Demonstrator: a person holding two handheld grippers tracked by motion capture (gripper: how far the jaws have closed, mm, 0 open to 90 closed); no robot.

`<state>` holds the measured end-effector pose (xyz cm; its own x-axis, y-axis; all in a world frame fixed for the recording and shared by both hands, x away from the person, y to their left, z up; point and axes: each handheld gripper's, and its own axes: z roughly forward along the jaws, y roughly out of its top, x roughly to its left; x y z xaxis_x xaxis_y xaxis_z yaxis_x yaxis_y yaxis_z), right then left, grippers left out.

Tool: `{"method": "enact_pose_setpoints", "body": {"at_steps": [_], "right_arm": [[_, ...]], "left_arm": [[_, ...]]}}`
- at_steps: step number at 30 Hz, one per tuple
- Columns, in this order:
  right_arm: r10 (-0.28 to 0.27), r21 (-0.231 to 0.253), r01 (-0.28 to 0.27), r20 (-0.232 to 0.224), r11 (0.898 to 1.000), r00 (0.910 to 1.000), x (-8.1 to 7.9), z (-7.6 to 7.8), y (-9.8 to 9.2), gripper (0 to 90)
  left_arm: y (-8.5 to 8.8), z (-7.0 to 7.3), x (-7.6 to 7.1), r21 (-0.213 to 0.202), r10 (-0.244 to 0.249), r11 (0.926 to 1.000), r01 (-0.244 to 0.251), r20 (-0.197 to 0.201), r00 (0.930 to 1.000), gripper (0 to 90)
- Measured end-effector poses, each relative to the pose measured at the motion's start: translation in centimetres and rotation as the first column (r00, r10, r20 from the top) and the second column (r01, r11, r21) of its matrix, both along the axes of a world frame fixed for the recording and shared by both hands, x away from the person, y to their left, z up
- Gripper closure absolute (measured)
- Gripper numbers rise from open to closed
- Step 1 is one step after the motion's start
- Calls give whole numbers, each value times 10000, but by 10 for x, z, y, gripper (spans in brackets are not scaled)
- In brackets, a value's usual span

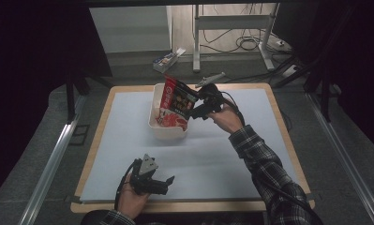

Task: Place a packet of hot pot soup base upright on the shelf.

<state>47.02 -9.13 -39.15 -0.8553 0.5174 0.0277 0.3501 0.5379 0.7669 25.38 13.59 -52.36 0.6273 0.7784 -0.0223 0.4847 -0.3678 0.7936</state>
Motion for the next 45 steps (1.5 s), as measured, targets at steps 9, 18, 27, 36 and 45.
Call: {"method": "enact_pose_setpoints", "body": {"at_steps": [9, 18, 27, 36, 45], "right_arm": [[61, 92, -62, 143, 9999, 9999, -10, -5, -14, 16], [243, -224, -236, 311, 9995, 9992, -26, -15, -21, 4], [453, -90, -450, 378, 9989, 9983, -39, -29, -26, 3], [340, -25, -340, 328, 9994, 9989, -48, -45, -35, 4], [312, 97, -314, 144, 9995, 9994, -57, -58, -49, 5]], "left_arm": [[0, 1, 0, 44, -47, 10000, 48, -88, 10000, 25], [1, -1, 1, 135, 1, 9999, 1, -157, 9999, 26], [-2, -3, 1, 349, -95, 9993, 96, -34, 9999, 26], [-3, -2, -1, 287, -281, 9992, 270, 379, 9989, 20], [-4, -2, -1, 351, -369, 9988, 354, 446, 9983, 16]]}}
